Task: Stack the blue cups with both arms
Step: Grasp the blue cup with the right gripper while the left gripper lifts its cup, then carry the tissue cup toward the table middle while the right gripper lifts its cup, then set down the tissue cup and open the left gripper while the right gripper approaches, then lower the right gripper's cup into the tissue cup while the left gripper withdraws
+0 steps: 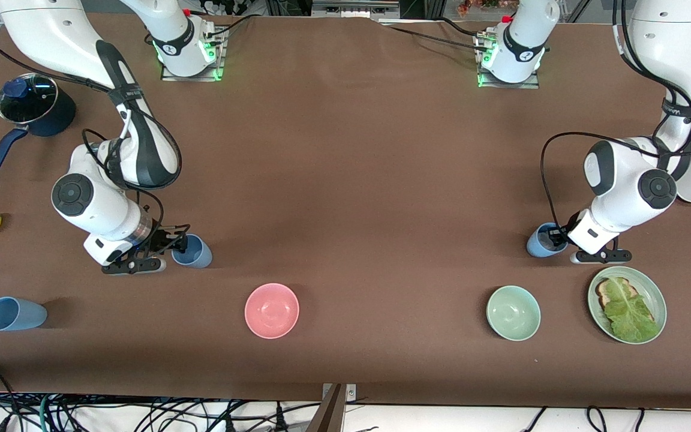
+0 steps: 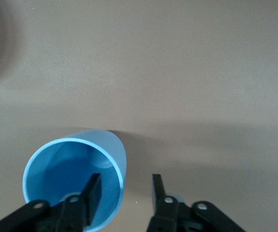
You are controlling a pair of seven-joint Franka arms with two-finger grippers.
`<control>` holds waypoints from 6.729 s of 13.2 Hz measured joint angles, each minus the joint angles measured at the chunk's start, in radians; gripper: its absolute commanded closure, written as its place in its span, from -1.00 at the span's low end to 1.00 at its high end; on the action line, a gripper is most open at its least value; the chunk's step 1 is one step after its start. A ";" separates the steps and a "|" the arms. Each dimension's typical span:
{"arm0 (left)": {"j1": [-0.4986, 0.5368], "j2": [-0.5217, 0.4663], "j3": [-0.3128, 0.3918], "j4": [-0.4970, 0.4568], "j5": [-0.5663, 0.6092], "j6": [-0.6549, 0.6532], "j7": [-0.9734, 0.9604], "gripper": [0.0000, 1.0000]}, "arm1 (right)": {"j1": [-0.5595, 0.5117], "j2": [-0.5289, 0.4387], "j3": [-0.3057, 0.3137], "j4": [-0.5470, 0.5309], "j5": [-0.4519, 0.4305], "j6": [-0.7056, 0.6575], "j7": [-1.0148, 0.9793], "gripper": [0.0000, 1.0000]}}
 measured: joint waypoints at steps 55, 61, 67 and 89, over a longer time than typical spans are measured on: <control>-0.496 0.196 -0.303 0.309 0.214 -0.067 -1.403 0.67 | 0.002 -0.297 0.055 0.162 0.000 -0.547 0.052 1.00; -0.496 0.197 -0.303 0.321 0.214 -0.065 -1.405 -0.42 | 0.042 -0.296 0.100 0.191 0.001 -0.563 0.181 1.00; -0.484 0.177 -0.300 0.343 0.214 -0.097 -1.409 -0.52 | 0.168 -0.267 0.105 0.236 0.001 -0.563 0.365 1.00; 0.036 -0.164 -0.283 0.397 0.087 -0.619 -0.415 -0.54 | 0.501 0.001 0.104 0.374 -0.023 -0.313 0.851 1.00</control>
